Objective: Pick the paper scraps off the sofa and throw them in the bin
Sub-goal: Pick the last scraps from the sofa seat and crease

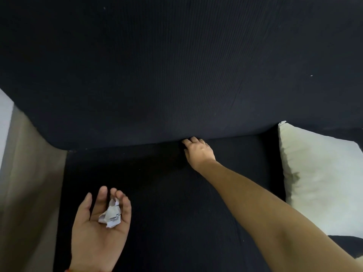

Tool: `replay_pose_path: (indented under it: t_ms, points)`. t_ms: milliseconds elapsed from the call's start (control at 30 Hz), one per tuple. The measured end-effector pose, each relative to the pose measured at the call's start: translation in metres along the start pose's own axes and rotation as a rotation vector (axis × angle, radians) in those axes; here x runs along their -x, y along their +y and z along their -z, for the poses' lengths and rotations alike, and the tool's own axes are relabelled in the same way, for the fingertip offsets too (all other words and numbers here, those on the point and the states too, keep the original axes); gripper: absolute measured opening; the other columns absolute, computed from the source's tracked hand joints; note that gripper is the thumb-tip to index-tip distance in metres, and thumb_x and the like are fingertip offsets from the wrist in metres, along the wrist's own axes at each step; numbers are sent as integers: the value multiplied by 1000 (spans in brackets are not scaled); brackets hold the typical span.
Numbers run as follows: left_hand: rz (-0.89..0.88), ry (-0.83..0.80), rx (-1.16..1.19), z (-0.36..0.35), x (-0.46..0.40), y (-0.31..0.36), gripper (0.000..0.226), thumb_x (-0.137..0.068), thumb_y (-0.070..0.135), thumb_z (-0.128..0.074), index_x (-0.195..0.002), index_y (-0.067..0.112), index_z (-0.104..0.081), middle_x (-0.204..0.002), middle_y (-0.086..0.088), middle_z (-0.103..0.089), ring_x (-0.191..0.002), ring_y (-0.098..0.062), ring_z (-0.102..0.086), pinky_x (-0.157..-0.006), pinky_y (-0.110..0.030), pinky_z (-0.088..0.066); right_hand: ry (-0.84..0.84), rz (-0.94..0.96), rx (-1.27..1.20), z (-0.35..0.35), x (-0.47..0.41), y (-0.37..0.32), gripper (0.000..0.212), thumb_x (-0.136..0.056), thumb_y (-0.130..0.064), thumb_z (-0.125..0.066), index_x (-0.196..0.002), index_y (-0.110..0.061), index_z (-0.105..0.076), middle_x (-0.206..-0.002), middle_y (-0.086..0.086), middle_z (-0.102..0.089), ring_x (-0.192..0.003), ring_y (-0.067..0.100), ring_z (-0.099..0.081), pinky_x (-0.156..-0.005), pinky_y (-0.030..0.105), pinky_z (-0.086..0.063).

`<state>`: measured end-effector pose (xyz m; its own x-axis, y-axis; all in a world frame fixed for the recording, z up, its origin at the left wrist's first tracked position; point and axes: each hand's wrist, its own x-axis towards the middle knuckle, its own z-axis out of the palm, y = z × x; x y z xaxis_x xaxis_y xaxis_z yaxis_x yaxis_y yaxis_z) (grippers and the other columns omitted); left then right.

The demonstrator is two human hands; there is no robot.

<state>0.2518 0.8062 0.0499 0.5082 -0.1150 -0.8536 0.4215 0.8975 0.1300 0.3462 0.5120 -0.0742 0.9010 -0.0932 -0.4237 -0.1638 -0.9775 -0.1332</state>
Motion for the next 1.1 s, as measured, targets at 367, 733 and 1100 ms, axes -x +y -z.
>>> replay_pose_path:
  t_ms: [367, 733, 1100]
  points:
    - [-42, -18, -22, 1, 1, -8, 34, -44, 30, -87, -76, 21, -84, -92, 5, -77, -83, -8, -76, -67, -28, -64, -97, 2, 104, 17, -12, -8, 41, -95, 8, -54, -130, -12, -63, -120, 13, -67, -110, 34, -67, -92, 44, -56]
    - [-66, 41, -12, -7, 7, -19, 38, -102, 38, -61, -77, 19, -83, -89, 1, -76, -79, -10, -75, -65, -28, -64, 148, -292, -547, 8, 14, 11, 26, -99, -2, -58, -116, -15, -72, -108, 7, -72, -99, 25, -69, -86, 38, -60]
    - [-44, 12, -40, -28, 13, -47, 25, -101, 31, -63, -93, 16, -81, -97, -3, -77, -87, -17, -76, -82, -35, -60, 131, -449, -1549, 52, 132, -33, 28, -95, 1, -73, -120, -11, -72, -109, 19, -75, -102, 21, -77, -80, 29, -65]
